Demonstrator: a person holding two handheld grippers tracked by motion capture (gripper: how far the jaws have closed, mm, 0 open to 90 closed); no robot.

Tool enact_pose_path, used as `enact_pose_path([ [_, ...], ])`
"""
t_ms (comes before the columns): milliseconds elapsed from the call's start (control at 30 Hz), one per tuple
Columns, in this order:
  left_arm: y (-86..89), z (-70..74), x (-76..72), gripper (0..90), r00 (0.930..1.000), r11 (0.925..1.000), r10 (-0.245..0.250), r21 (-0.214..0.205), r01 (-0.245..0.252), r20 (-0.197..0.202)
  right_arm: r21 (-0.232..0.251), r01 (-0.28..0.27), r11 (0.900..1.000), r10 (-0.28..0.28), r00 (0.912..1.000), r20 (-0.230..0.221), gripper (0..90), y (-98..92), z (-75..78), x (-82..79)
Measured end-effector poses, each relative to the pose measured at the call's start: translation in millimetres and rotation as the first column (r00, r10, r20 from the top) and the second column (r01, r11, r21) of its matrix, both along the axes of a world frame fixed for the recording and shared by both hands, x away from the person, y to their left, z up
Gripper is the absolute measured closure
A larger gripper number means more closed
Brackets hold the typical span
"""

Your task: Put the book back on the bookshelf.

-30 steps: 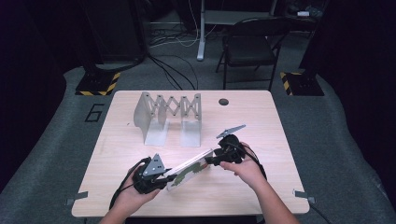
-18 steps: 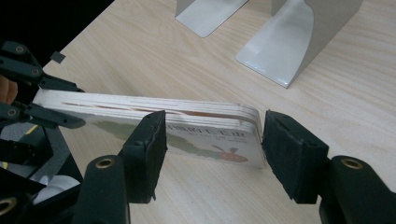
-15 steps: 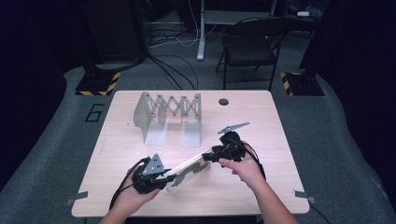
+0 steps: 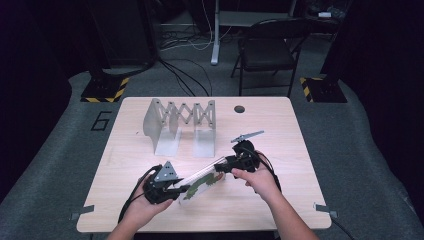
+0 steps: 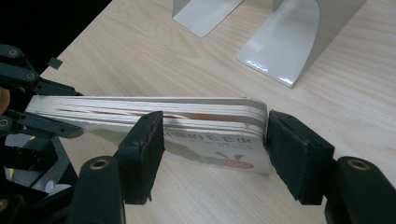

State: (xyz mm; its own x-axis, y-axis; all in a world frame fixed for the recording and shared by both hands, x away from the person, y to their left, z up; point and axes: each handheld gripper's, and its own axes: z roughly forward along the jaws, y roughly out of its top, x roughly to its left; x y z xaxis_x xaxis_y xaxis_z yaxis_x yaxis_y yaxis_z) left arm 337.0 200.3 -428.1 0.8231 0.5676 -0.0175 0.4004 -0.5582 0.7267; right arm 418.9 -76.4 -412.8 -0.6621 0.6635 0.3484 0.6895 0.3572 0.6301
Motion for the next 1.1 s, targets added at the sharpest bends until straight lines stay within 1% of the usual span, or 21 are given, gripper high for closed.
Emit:
enact_pose_path([
  [33, -1.3, 1.0, 2.5, 71.7, 0.9999, 1.0, 0.003, -0.001, -0.003, -0.016, -0.009, -0.006, 0.9999, 0.006, 1.0, -0.002, 36.3, 1.0, 0.2, -0.6],
  [100, -4.0, 1.5, 4.8, 70.8, 0.9995, 1.0, 0.007, -0.001, -0.007, -0.03, -0.015, -0.011, 0.9998, 0.011, 0.9999, 0.009, 36.1, 1.7, 0.1, -0.8],
  [133, -6.0, 1.0, 6.0, 69.9, 0.9996, 0.9999, 0.012, 0.0, -0.012, -0.025, -0.012, -0.006, 0.9999, 0.006, 0.9999, 0.01, 36.1, 2.2, 0.1, -1.1],
  [167, -8.2, 0.7, 6.5, 69.2, 0.9992, 0.9999, 0.015, 0.003, -0.015, -0.036, -0.014, -0.003, 0.9999, 0.003, 1.0, 0.003, 36.0, 2.4, 0.5, -1.6],
  [200, -9.8, 0.4, 8.2, 69.0, 0.9994, 0.9998, 0.013, 0.013, -0.013, -0.033, -0.014, -0.008, 0.9999, 0.008, 0.9999, 0.007, 36.0, 2.0, 0.4, -1.3],
  [233, -11.9, -0.6, 9.6, 69.0, 0.9993, 0.9998, 0.015, 0.011, -0.015, -0.033, -0.016, -0.007, 0.9999, 0.008, 1.0, 0.006, 36.0, 1.9, 0.5, -1.5],
  [267, -13.6, -1.0, 11.0, 68.7, 0.9987, 0.9998, 0.017, 0.009, -0.017, -0.048, -0.015, -0.006, 0.9999, 0.006, 0.9999, 0.011, 36.0, 2.0, 0.3, -1.6],
  [333, -16.6, -1.7, 14.0, 68.1, 0.9983, 0.9997, 0.022, 0.015, -0.021, -0.053, -0.016, -0.005, 0.9999, 0.005, 1.0, 0.004, 36.0, 2.1, 0.6, -2.0],
  [367, -18.2, -2.3, 15.1, 68.0, 0.998, 0.9996, 0.027, 0.009, -0.026, -0.057, -0.015, -0.007, 0.9999, 0.007, 0.9999, 0.011, 36.1, 2.0, 0.2, -1.6],
  [400, -19.1, -2.2, 16.5, 67.8, 0.9977, 0.9996, 0.025, 0.015, -0.024, -0.063, -0.017, -0.004, 0.9999, 0.004, 1.0, 0.004, 36.2, 2.2, 0.7, -2.1],
  [467, -21.2, -2.3, 18.8, 67.6, 0.9981, 0.9995, 0.026, 0.017, -0.025, -0.057, -0.019, -0.005, 0.9998, 0.005, 1.0, 0.007, 36.2, 2.2, 0.5, -2.1],
  [533, -24.2, -2.6, 19.3, 67.2, 0.9972, 0.9994, 0.03, 0.02, -0.028, -0.068, -0.015, -0.004, 0.9999, 0.004, 1.0, 0.005, 36.2, 2.4, 0.5, -2.2],
  [700, -31.1, -3.4, 22.6, 67.5, 0.9979, 0.9987, 0.031, 0.043, -0.028, -0.057, -0.018, -0.004, 0.9998, 0.004, 1.0, 0.008, 36.2, 2.4, 0.4, -2.0],
  [733, -32.5, -3.7, 23.2, 67.5, 0.9975, 0.9988, 0.027, 0.044, -0.024, -0.065, -0.018, -0.003, 0.9998, 0.003, 1.0, 0.008, 36.2, 2.4, 0.4, -2.0],
  [767, -33.9, -4.5, 23.7, 67.5, 0.9979, 0.9985, 0.031, 0.048, -0.028, -0.058, -0.018, -0.004, 0.9998, 0.004, 1.0, 0.008, 36.2, 2.4, 0.4, -2.0],
  [800, -35.0, -4.7, 24.4, 67.5, 0.9976, 0.9985, 0.027, 0.05, -0.024, -0.064, -0.015, -0.003, 0.9999, 0.003, 1.0, 0.005, 36.2, 2.5, 0.5, -2.2],
  [833, -35.7, -4.8, 25.2, 67.5, 0.9978, 0.9981, 0.025, 0.057, -0.022, -0.061, -0.015, -0.003, 0.9999, 0.003, 1.0, 0.006, 36.2, 2.5, 0.5, -2.2],
  [967, -39.9, -7.5, 27.0, 67.8, 0.9974, 0.9981, 0.03, 0.056, -0.026, -0.066, -0.015, -0.004, 0.9999, 0.004, 1.0, 0.006, 36.2, 2.3, 0.4, -2.2],
  [1033, -41.8, -8.1, 27.1, 68.1, 0.9971, 0.9975, 0.033, 0.065, -0.028, -0.069, -0.016, -0.007, 0.9998, 0.007, 1.0, 0.003, 36.2, 1.9, 0.6, -2.0],
  [1067, -42.2, -8.5, 27.8, 68.2, 0.9974, 0.9976, 0.031, 0.064, -0.027, -0.065, -0.015, -0.01, 0.9998, 0.01, 0.9999, 0.011, 36.1, 1.8, 0.3, -1.6],
  [1100, -42.6, -8.5, 28.0, 68.7, 0.9972, 0.9973, 0.03, 0.068, -0.026, -0.068, -0.016, -0.006, 0.9998, 0.007, 1.0, 0.002, 36.1, 1.9, 0.7, -2.1],
])
